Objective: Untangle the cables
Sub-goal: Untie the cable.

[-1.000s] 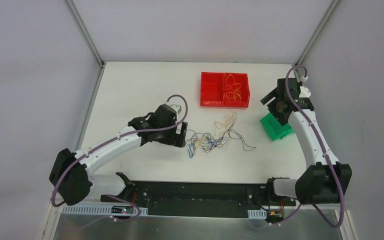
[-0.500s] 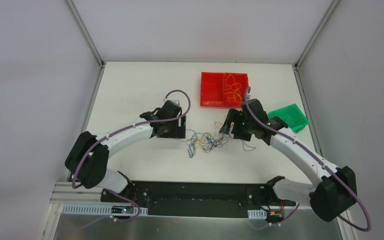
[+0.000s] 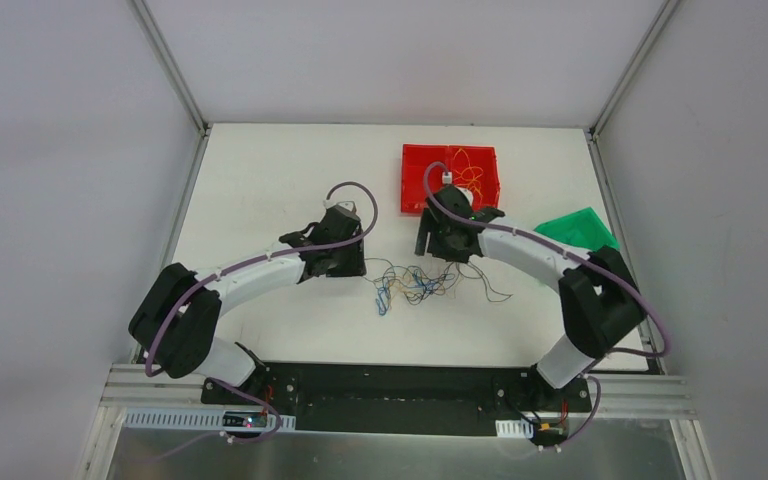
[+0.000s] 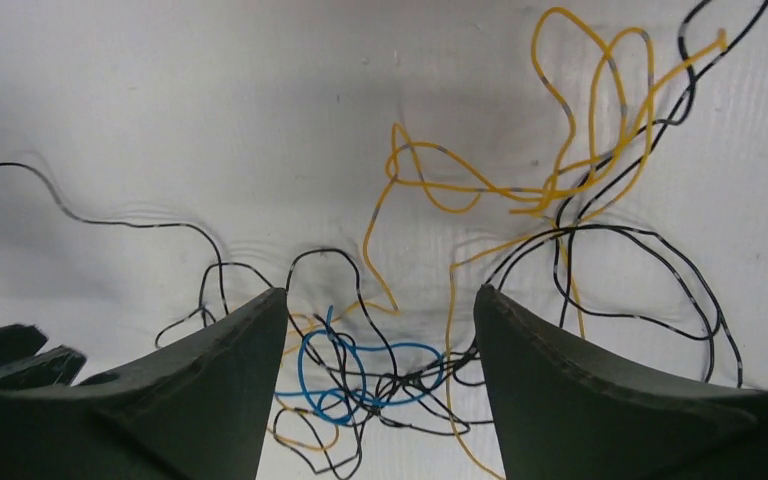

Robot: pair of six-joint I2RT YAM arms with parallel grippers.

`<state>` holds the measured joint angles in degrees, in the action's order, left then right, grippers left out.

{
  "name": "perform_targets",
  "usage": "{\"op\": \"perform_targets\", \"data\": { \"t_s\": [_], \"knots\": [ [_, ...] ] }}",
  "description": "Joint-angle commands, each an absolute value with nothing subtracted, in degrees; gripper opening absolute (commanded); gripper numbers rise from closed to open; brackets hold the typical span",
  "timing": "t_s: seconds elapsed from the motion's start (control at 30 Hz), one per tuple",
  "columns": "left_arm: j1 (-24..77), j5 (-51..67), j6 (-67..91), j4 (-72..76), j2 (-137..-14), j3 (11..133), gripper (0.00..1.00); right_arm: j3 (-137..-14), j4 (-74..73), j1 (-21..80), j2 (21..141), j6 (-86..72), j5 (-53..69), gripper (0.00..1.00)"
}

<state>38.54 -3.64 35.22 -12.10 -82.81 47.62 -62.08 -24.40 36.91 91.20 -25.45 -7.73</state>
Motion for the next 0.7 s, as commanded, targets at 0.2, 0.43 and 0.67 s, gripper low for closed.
{"op": "perform_targets", "data": {
  "t_s": [0.2, 0.43, 0.67],
  "knots": [
    [35.7, -4.8, 35.6, -10.0, -79.3, 45.7, 0.00, -69.0, -26.1, 38.5, 104.4, -29.1, -20.1, 0.12],
    [25.8, -1.4, 38.1, -10.1, -70.2, 40.1, 0.00, -65.0, -26.1, 38.4, 91.2, -29.8, -18.2, 0.00],
    [9.4, 8.9, 44.3, -11.2, -55.0, 34.4, 0.00, -60.9, -31.0, 33.6, 71.8, -28.6, -9.0, 0.00]
  ]
}}
